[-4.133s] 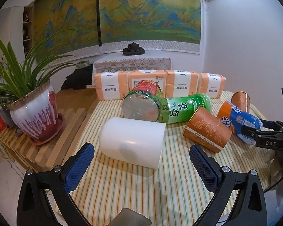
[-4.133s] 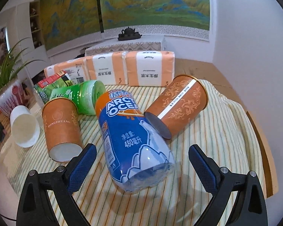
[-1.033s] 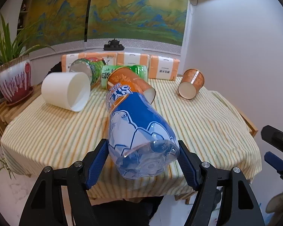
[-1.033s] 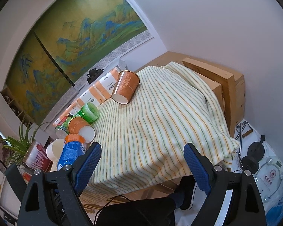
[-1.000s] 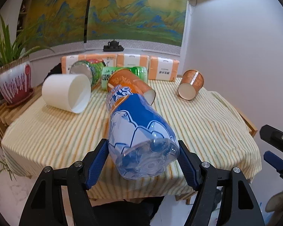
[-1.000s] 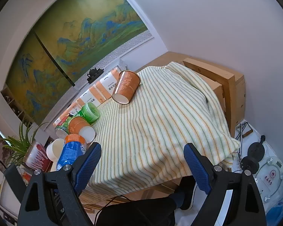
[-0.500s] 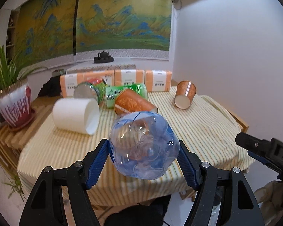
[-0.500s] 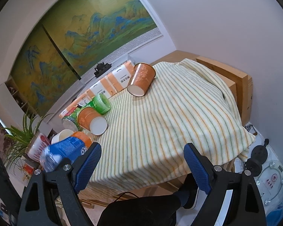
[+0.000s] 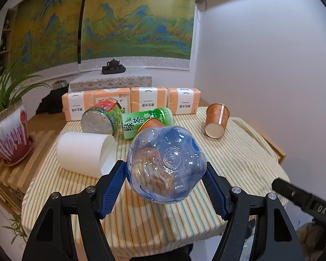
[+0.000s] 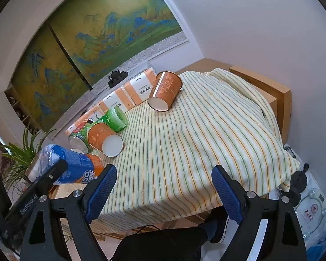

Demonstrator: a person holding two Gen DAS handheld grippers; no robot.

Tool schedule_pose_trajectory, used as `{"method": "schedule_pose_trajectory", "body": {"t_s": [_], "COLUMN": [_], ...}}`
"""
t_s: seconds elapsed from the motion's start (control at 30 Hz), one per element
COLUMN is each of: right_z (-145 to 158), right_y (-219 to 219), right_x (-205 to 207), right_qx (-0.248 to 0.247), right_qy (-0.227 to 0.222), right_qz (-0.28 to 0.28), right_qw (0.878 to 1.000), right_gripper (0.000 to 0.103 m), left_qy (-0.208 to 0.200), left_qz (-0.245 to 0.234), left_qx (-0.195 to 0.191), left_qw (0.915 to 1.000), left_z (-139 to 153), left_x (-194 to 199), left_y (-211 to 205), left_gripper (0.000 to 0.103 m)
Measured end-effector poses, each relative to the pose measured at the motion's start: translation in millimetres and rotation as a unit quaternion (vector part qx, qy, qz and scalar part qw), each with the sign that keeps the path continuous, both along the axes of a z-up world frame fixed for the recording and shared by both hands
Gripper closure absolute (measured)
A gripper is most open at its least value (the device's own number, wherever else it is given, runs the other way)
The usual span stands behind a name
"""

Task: Flip cup upside down
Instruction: 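Rotate the bottle with the left gripper until its cap points down, then lower the bottle cap-first onto the cloth and open the left gripper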

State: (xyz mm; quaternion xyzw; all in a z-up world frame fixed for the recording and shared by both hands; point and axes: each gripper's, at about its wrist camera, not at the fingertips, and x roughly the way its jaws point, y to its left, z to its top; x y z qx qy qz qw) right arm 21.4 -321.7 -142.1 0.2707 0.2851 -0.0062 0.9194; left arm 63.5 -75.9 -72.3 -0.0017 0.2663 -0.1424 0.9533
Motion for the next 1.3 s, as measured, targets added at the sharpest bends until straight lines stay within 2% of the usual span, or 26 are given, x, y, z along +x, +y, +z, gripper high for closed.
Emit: {"method": "schedule_pose_trajectory", "body": {"t_s": [0.5,0.63,0.87,1.3], "right_z": [-7,-9,0,-11], "right_y": [1,1,1,6], "right_x": [10,15,20,40], "right_qx": [-0.003,0.006,0.0,-0.004], "right_qy": [0.01,0.015,0.005,0.022], "right_qz": [-0.002,0.004,0.001,0.005], "right_qw": [1.0,1.0,1.0,1.0], "right_gripper": [0.017,0.017,0.017,0.017], "left_qy": [0.054,0.049,0.064,0.063], "left_qz": [-0.015,-0.014,-0.02,-0.015], "left_qx": [-0.036,-0.02,-0.015,0.0], "left_qw": [0.9978,0.9985,0.9977,0.9979], "left_z": [8,12,6,-4], "left_x": [36,44,61,74], "left_y": [11,5,-4,-1], "left_gripper": [0.029,0.029,0.029,0.028]}}
